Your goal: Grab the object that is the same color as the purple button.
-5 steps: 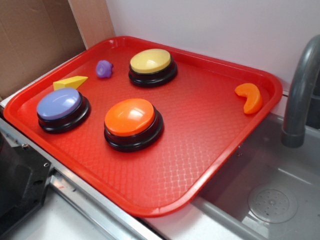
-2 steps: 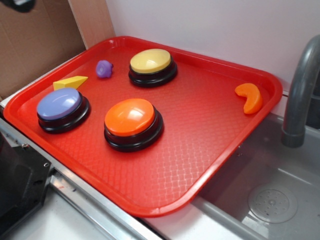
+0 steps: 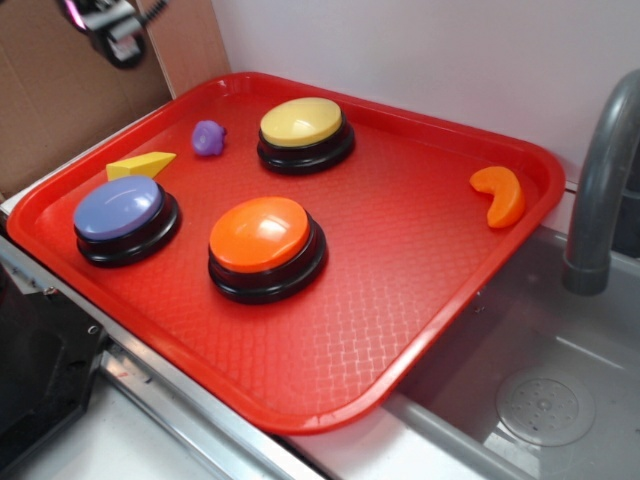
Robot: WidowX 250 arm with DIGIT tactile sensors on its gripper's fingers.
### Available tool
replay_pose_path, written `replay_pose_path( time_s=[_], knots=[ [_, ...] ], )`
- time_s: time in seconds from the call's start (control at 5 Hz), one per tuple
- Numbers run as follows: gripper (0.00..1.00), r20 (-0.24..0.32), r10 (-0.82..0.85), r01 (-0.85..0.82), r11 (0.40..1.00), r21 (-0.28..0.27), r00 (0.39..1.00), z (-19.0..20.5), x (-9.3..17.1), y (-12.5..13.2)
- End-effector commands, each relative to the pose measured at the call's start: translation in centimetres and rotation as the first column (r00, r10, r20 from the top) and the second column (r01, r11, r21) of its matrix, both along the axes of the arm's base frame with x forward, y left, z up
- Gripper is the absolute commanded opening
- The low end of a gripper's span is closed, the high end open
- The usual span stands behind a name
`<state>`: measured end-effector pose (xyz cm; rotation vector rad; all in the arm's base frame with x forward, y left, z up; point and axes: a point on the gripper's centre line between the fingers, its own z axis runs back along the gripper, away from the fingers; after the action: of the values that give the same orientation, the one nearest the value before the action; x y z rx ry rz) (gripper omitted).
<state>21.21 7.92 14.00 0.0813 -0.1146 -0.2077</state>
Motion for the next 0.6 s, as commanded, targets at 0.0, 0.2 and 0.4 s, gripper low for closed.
replay_pose_path(
  time_s=[0.0,0.2,0.4],
  knots=[
    [1.0,0.085,-0.147,0.147,0.989,0.014,0.985,-3.9,5.2,3.2],
    [1.0,0.081,-0.194,0.197,0.98,-0.036,0.978,-6.4,7.2,3.4],
    [1.0,0.051,-0.194,0.197,0.979,-0.045,0.98,-8.0,7.9,3.5]
  ],
)
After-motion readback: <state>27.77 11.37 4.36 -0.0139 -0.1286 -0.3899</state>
